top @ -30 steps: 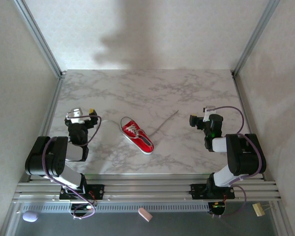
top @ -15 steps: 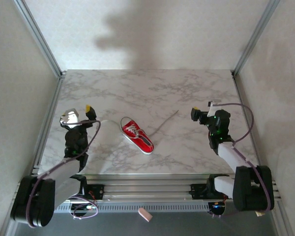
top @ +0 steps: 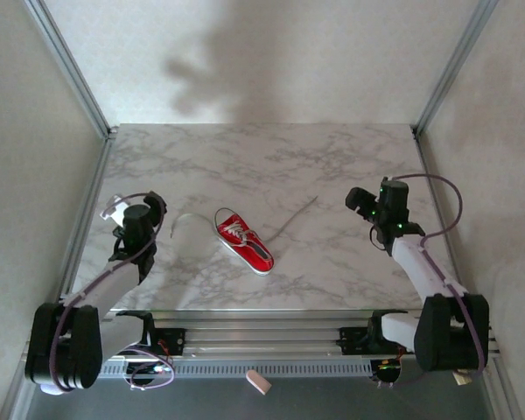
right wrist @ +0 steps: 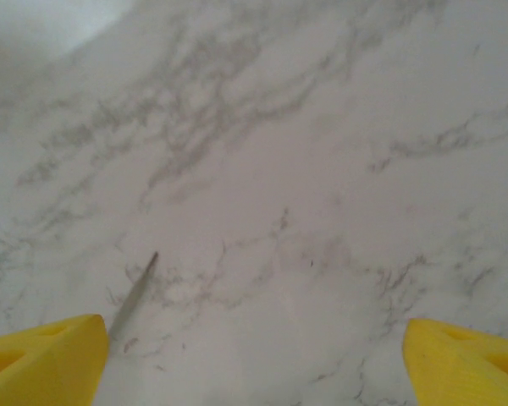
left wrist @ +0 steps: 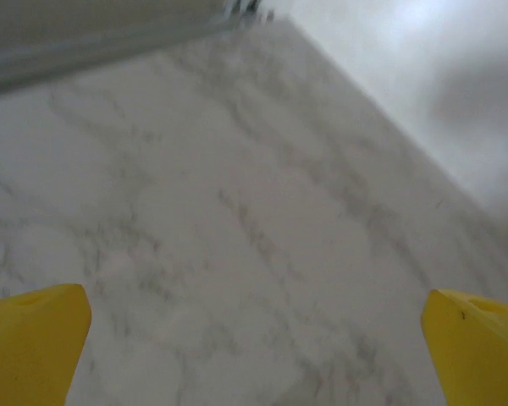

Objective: Tie the shoes

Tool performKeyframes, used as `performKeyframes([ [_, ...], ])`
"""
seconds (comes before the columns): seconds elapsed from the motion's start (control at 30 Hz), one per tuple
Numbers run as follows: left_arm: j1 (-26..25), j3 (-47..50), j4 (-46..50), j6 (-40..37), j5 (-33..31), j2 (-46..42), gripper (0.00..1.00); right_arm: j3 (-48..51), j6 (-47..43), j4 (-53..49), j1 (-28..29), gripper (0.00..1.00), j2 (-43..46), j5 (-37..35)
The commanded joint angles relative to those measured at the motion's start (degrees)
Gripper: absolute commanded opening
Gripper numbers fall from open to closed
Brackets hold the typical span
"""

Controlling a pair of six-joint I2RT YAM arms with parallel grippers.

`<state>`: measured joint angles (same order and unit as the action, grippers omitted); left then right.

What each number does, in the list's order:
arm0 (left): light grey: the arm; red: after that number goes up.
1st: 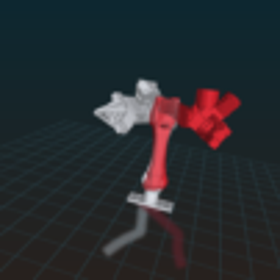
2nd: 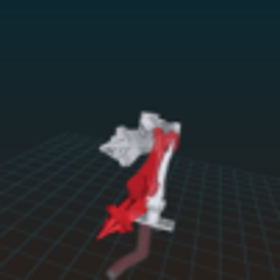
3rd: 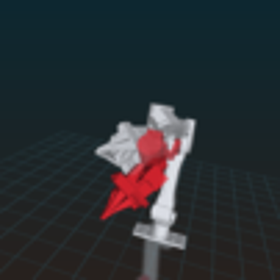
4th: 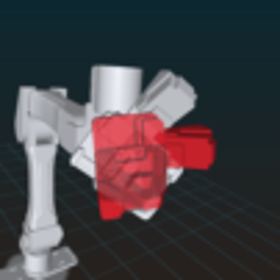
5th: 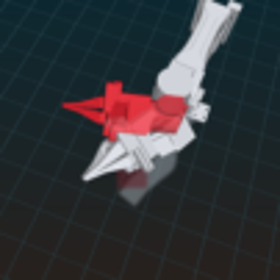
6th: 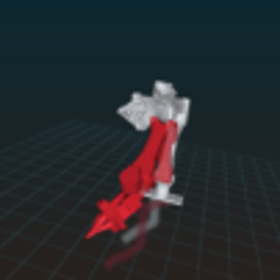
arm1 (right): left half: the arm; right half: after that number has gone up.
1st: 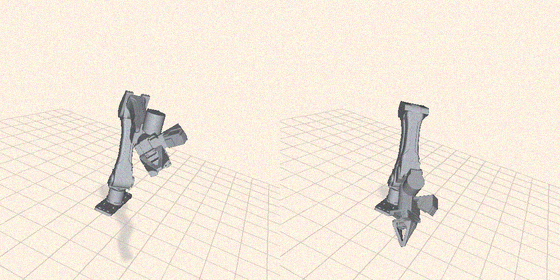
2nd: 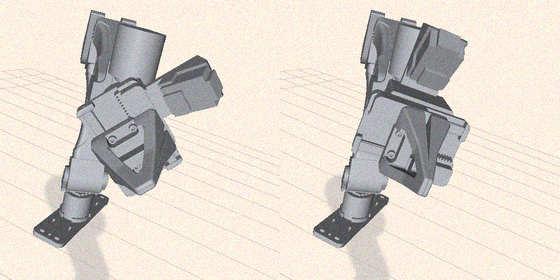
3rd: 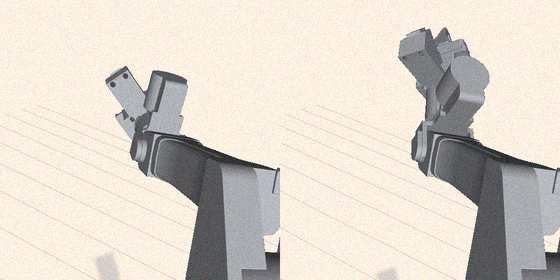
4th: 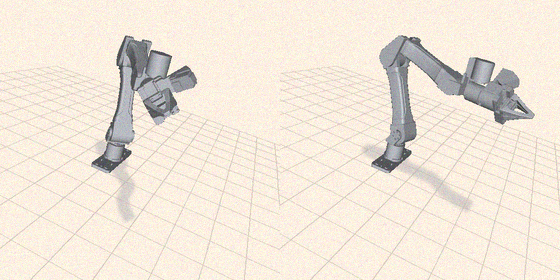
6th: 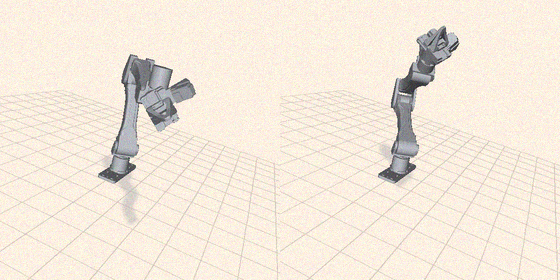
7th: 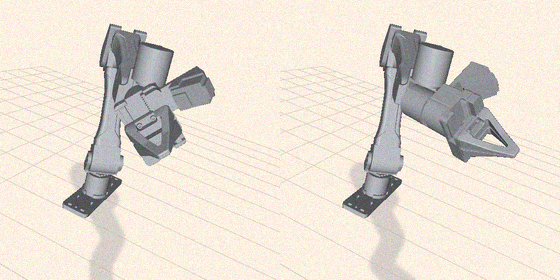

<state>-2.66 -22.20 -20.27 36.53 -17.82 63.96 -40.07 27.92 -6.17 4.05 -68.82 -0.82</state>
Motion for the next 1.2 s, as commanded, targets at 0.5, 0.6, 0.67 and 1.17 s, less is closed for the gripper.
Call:
performKeyframes([
  [0.5, -5.1, -11.9, 17.1, -2.5, 12.6, 7.1, 1.00, -40.7, 4.3, -32.2, 22.0, 0.64, -39.3, -17.1],
  [0.6, -5.2, -11.7, 17.6, -2.5, 12.9, 6.7, 1.00, -44.3, 6.2, -33.4, 22.2, 0.59, -43.2, -15.8],
  [0.67, -5.5, -11.9, 17.4, -3.0, 14.5, 7.2, 1.00, -46.8, 6.8, -34.4, 22.1, 0.57, -45.6, -14.6],
  [1.17, -8.9, -11.9, 20.9, -2.9, 12.3, 7.5, 1.00, -56.4, 6.9, -38.0, 22.6, 0.46, -56.3, -9.8],
])
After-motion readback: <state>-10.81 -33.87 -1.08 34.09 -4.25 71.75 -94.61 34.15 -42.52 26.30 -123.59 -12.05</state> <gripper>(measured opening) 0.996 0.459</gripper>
